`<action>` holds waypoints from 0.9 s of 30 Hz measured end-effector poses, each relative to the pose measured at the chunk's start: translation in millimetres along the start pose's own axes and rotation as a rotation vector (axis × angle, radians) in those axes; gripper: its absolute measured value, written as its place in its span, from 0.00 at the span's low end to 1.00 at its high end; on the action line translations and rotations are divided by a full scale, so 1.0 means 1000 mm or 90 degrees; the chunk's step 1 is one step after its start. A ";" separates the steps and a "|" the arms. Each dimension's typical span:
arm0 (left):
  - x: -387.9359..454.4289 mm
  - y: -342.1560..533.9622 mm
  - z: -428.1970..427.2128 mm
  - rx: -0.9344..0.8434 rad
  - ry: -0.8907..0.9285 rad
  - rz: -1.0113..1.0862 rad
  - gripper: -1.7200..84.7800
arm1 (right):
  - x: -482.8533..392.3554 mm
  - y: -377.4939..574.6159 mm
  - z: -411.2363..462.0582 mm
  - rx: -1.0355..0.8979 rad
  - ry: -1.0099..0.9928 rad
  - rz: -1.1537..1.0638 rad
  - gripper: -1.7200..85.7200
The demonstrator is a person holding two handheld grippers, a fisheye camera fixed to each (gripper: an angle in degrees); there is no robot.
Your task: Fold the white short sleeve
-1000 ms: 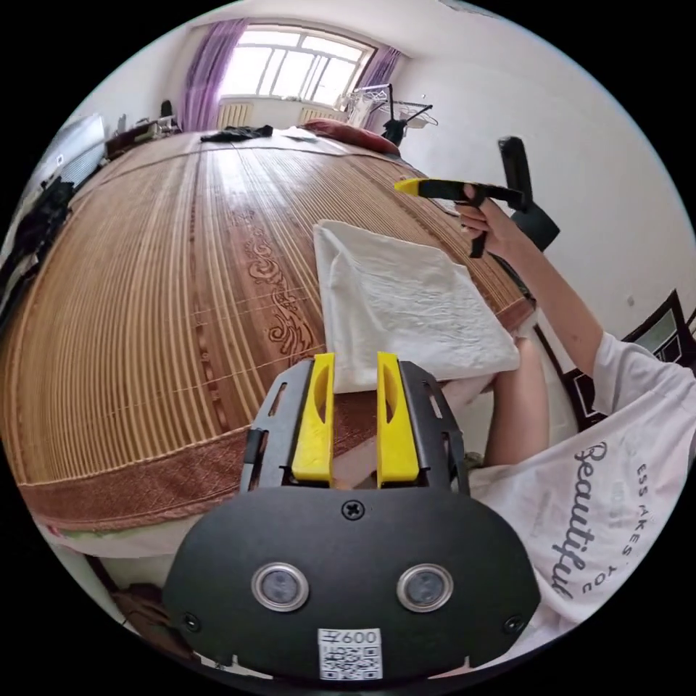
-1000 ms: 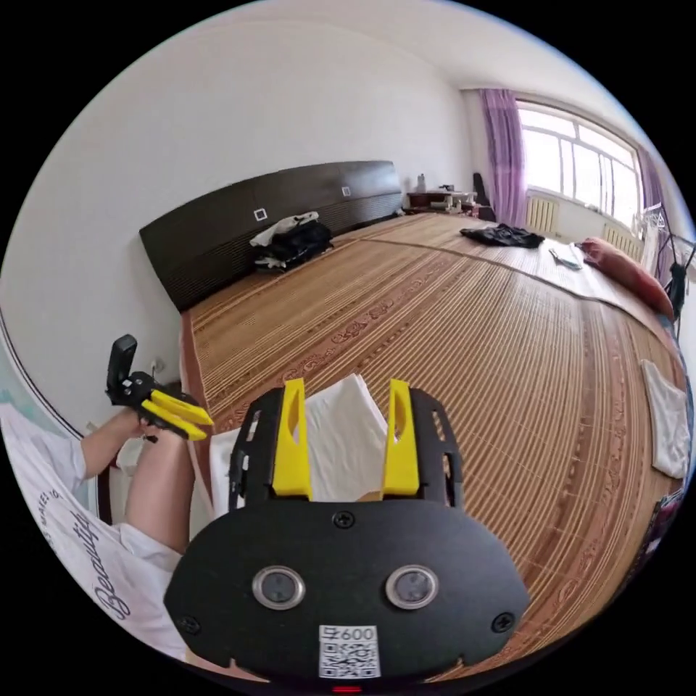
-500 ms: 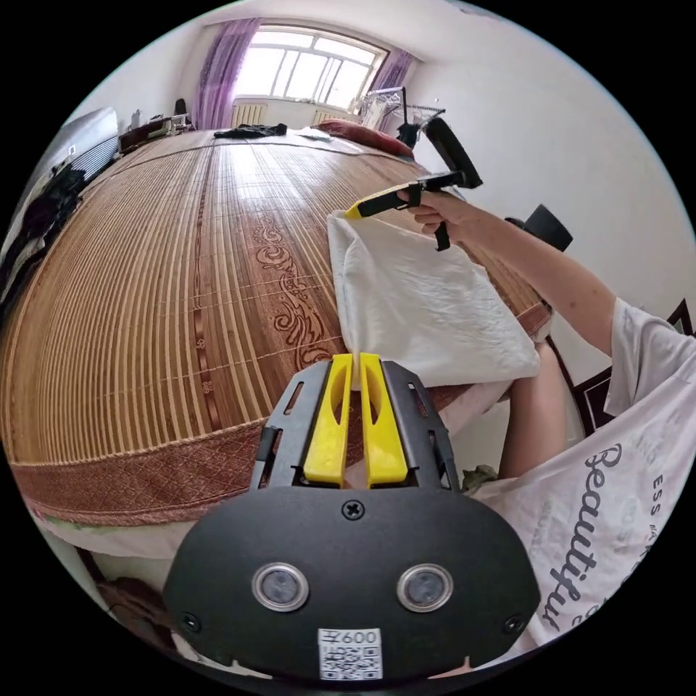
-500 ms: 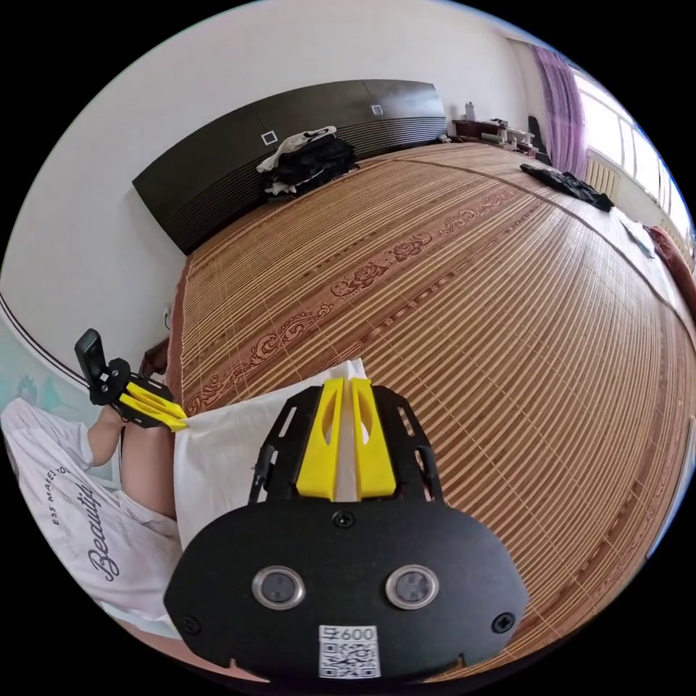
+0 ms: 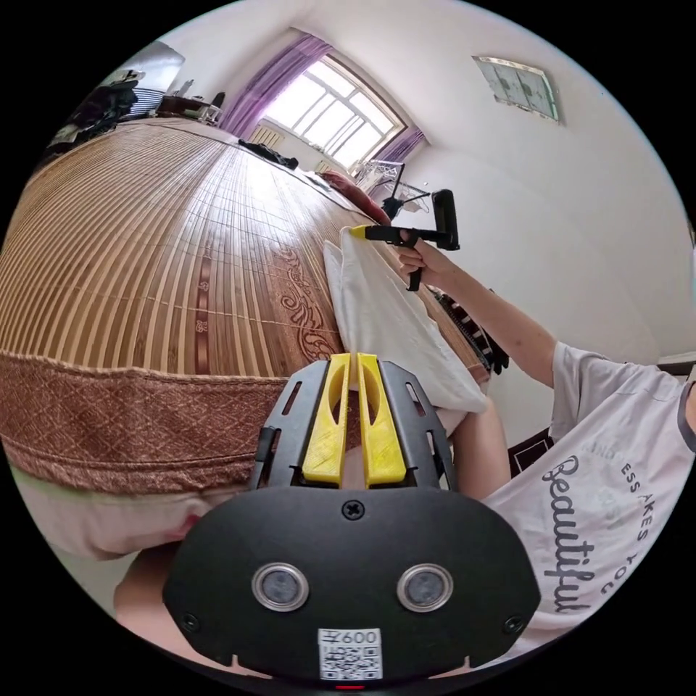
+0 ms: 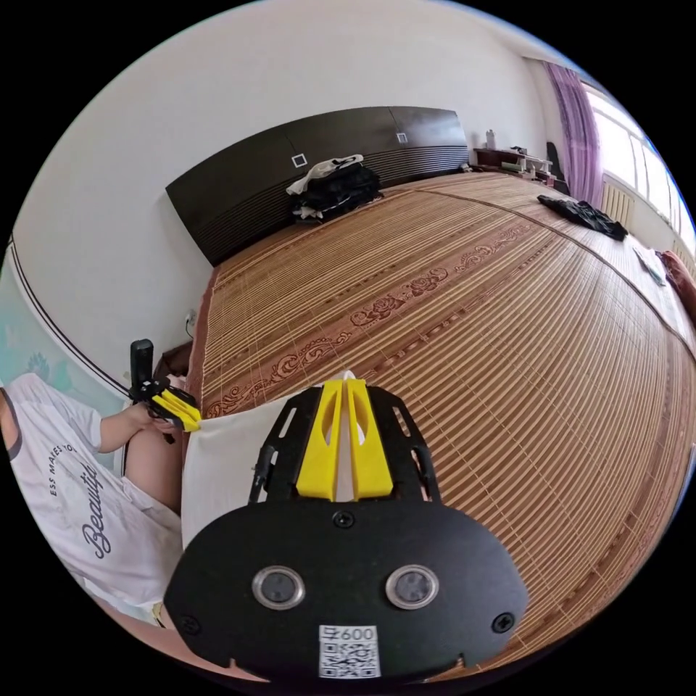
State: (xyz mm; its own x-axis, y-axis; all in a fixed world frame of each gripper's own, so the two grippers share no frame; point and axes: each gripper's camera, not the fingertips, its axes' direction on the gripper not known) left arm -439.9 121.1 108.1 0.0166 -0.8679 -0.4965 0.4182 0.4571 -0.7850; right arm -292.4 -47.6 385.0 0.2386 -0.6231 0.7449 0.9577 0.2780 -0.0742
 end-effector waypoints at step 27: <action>0.010 -0.251 0.095 -0.197 -0.040 0.067 0.09 | -0.067 0.176 -0.073 -0.057 0.197 0.171 0.08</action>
State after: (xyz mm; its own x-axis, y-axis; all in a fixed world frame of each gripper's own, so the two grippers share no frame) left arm -458.5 -21.0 335.4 0.1046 -0.8184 -0.5650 0.1150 0.5743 -0.8105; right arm -127.7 -10.2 273.7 0.5063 -0.7306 0.4582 0.8615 0.4050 -0.3062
